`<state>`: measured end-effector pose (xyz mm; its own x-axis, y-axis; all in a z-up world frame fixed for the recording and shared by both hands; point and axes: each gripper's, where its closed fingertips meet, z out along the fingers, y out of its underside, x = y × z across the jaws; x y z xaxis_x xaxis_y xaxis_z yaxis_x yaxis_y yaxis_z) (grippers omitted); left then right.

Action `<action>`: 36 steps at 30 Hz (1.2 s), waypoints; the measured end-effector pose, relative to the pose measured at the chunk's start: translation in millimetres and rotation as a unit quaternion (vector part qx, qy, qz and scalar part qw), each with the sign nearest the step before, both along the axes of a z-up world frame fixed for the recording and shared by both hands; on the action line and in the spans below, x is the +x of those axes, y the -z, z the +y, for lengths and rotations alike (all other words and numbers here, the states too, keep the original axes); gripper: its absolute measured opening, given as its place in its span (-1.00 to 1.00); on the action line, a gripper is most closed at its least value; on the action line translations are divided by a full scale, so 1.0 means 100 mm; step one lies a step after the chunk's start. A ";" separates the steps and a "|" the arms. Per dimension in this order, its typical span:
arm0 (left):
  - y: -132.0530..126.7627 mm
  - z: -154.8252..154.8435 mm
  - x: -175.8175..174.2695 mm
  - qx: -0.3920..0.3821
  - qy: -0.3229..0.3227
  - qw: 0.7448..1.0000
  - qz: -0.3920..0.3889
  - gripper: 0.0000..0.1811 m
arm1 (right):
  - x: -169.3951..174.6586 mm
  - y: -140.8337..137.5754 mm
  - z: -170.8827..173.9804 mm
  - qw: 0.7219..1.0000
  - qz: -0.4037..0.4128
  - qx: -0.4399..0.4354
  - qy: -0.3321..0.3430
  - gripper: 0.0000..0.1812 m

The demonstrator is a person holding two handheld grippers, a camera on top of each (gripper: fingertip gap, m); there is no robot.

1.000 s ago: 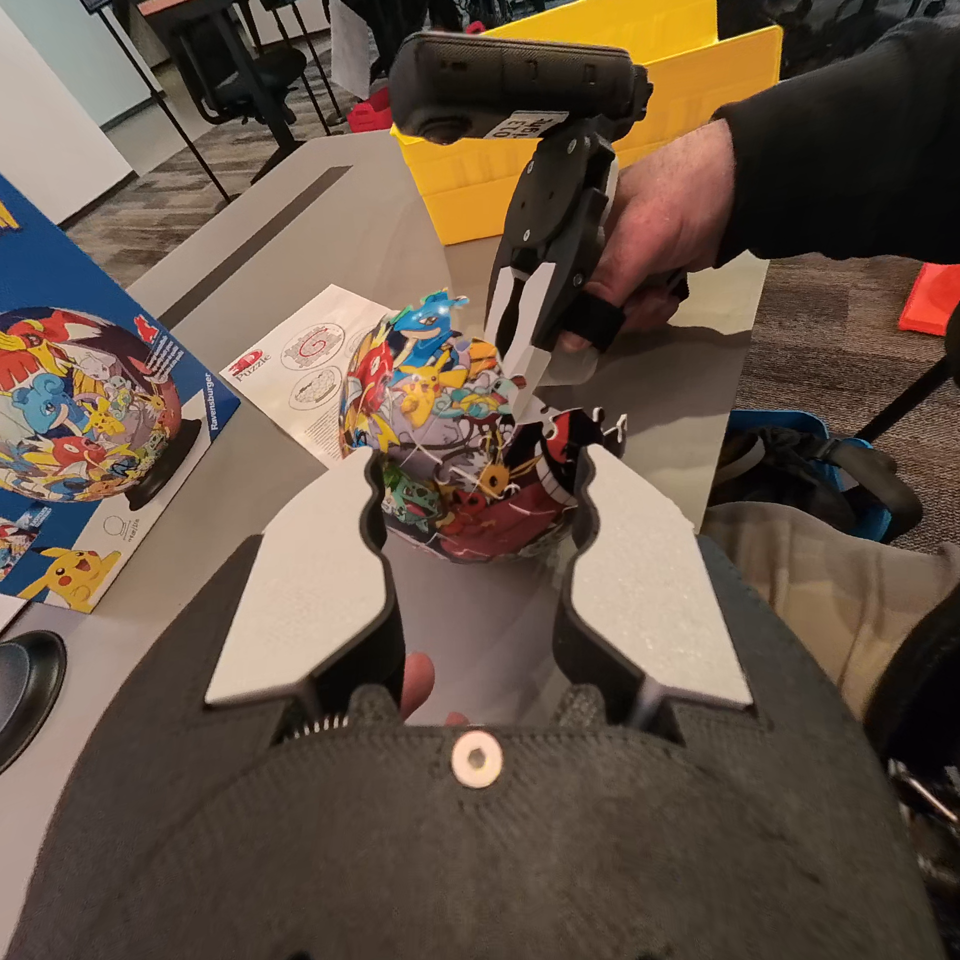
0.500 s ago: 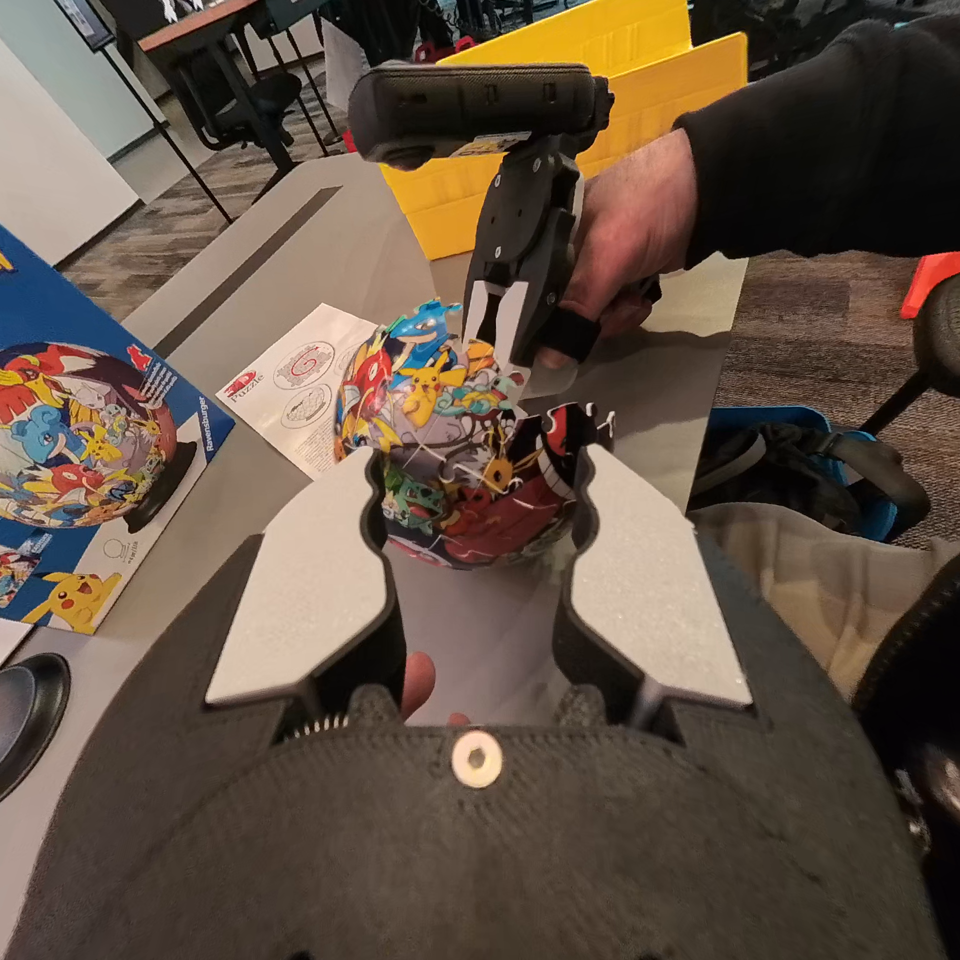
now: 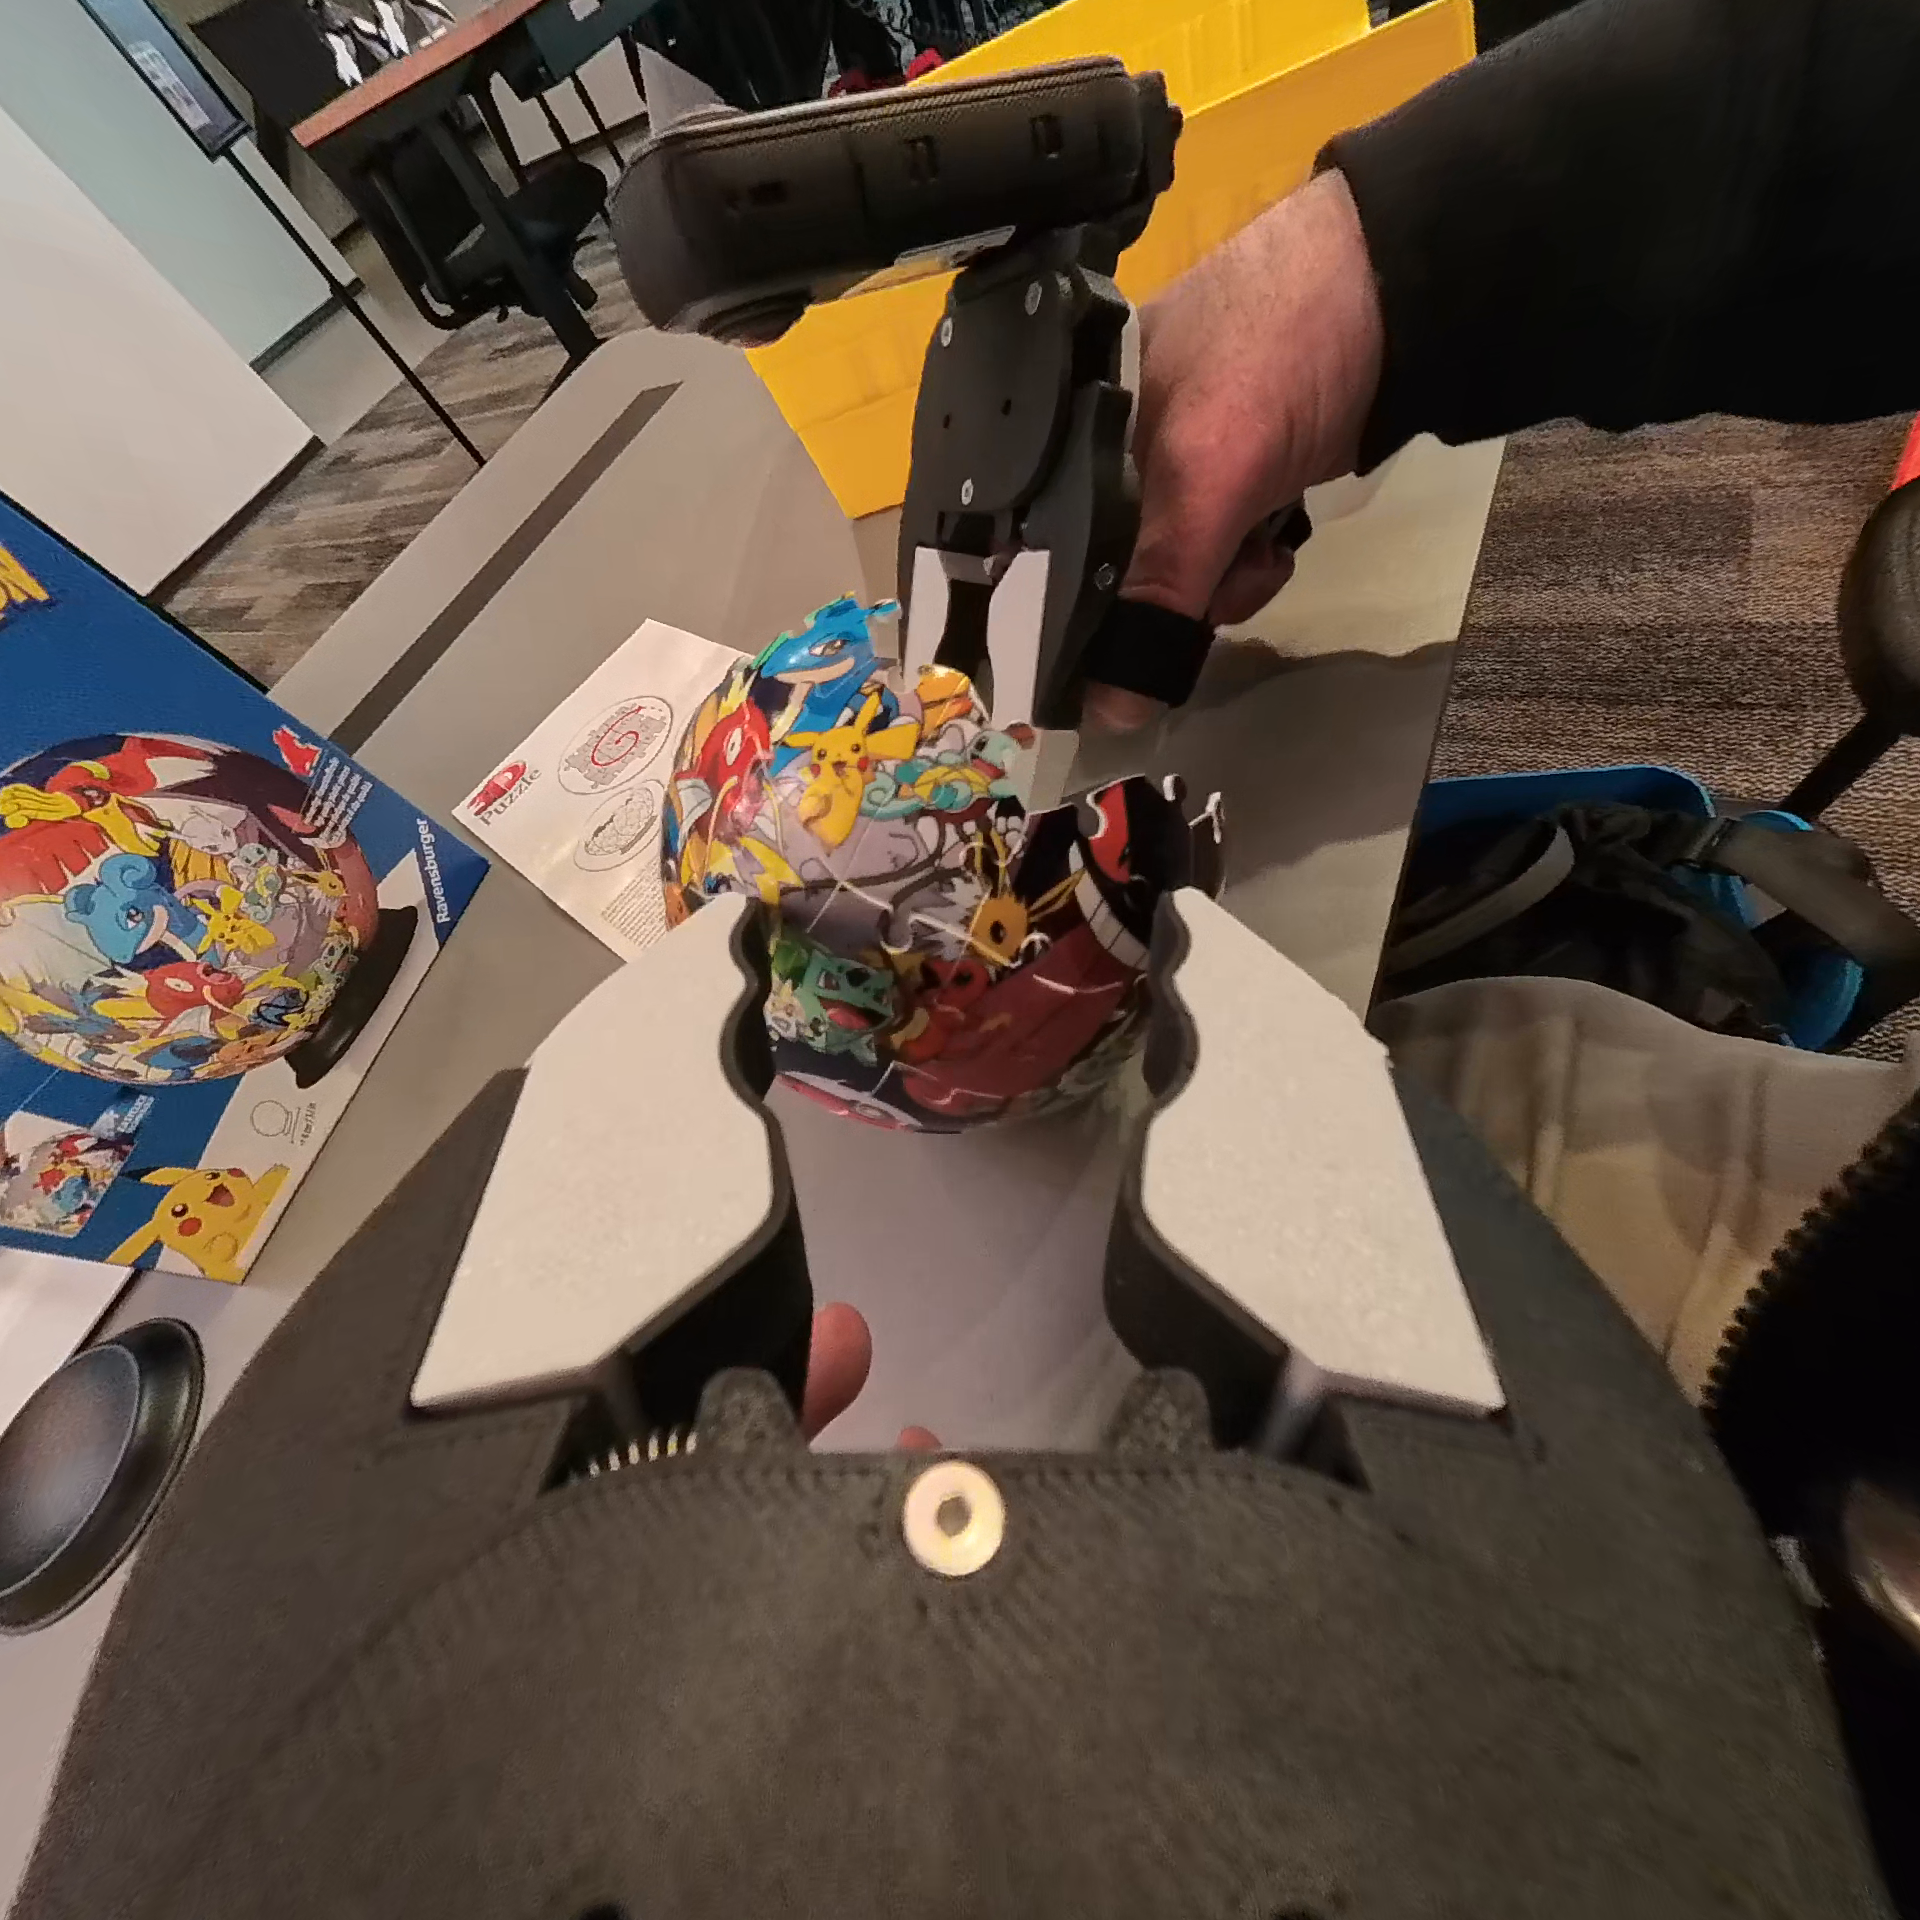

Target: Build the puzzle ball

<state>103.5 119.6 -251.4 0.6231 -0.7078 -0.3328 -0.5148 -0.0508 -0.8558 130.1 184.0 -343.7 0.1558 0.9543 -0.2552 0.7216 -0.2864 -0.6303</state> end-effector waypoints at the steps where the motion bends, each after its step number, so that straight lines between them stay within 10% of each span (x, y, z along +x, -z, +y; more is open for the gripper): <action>1: 0.00 -0.01 0.01 0.002 0.001 1.000 0.002 -0.23 | 0.00 0.00 0.00 1.000 -0.003 0.005 -0.002 -0.61; 36: -0.03 -0.07 0.08 0.011 0.016 1.000 0.000 -0.24 | 0.04 0.05 0.04 0.990 -0.040 0.132 -0.030 -0.35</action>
<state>111.7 112.4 -248.1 0.6006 -0.7197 -0.3484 -0.5150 -0.0149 -0.8571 134.5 188.4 -348.4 0.1068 0.9942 0.0148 0.7830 -0.0749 -0.6175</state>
